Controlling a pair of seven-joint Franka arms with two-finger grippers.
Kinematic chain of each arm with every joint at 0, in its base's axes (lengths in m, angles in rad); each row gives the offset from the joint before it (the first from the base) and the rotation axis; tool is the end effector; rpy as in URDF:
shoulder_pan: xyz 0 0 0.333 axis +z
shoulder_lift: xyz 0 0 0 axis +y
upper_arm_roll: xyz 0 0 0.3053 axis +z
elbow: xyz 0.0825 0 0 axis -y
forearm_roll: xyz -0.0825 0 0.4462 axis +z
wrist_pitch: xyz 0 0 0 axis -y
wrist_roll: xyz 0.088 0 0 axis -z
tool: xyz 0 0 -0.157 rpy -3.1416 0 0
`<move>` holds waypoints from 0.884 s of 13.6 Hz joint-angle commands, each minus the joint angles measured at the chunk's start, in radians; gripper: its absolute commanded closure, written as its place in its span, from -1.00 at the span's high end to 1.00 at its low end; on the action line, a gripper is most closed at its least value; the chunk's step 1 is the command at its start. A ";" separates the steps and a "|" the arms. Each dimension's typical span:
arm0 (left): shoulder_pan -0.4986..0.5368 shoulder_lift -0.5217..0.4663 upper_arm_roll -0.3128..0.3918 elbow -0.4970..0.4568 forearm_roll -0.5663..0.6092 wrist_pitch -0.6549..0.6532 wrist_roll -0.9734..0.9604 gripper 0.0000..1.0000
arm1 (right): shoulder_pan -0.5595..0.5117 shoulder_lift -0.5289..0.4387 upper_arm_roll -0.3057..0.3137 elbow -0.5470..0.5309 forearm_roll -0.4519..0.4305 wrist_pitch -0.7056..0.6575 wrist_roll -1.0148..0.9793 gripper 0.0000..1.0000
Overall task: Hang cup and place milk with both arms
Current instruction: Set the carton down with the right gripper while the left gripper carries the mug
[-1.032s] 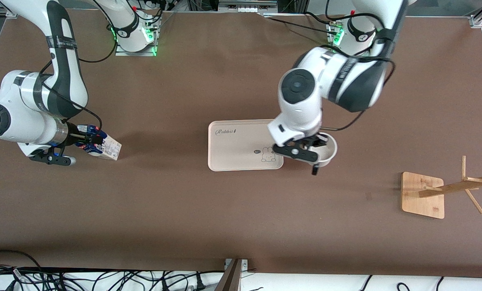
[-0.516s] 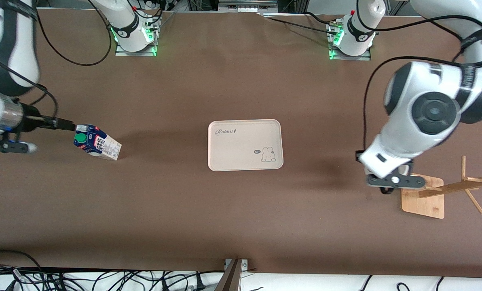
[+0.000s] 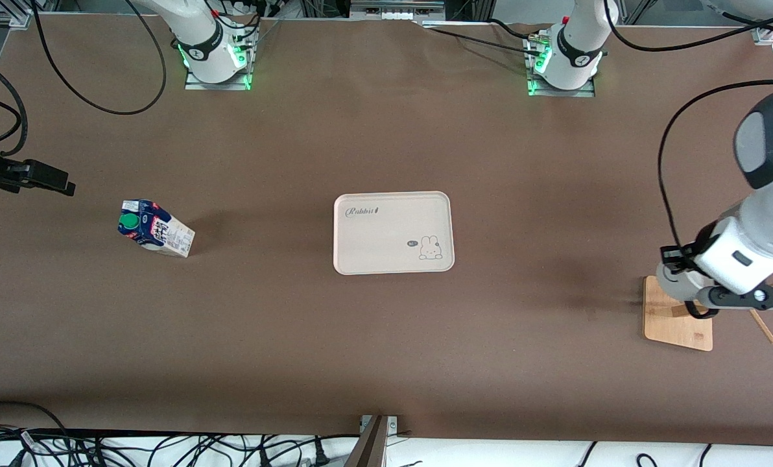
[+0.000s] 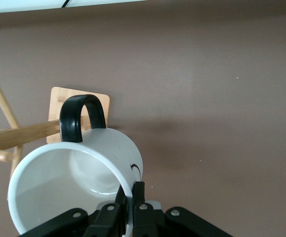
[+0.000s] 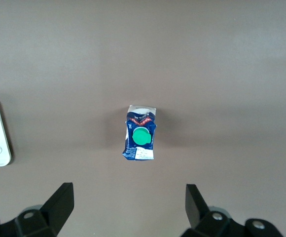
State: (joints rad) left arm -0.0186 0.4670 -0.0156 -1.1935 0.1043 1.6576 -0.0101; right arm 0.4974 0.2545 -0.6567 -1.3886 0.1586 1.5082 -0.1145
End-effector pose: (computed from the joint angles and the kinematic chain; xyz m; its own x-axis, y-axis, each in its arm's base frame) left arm 0.7507 -0.0081 0.4541 0.9995 -0.0315 -0.0023 -0.0316 -0.9948 -0.0967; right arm 0.6659 -0.0406 0.5205 0.9961 -0.0315 -0.0822 -0.0327 -0.9994 -0.0137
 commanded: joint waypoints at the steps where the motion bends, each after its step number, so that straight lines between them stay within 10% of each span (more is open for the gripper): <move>1: 0.046 -0.019 -0.014 0.009 -0.031 -0.025 0.073 -1.00 | -0.179 -0.023 0.206 0.037 -0.027 -0.023 -0.025 1.00; 3: 0.074 -0.019 -0.012 0.008 -0.057 -0.044 0.075 -1.00 | -0.386 -0.075 0.500 0.025 -0.176 -0.005 -0.019 1.00; 5: 0.095 -0.021 -0.012 0.008 -0.058 -0.062 0.081 -1.00 | -0.486 -0.096 0.642 0.023 -0.286 -0.009 -0.024 1.00; 12: 0.175 -0.019 -0.009 0.005 -0.083 -0.104 0.156 -1.00 | -0.552 -0.115 0.651 -0.013 -0.278 -0.054 -0.025 1.00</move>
State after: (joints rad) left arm 0.1360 0.4592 -0.0167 -1.1929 0.0409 1.5848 0.1219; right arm -0.0021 0.1535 -0.0306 -1.3793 -0.1126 1.4688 -0.1276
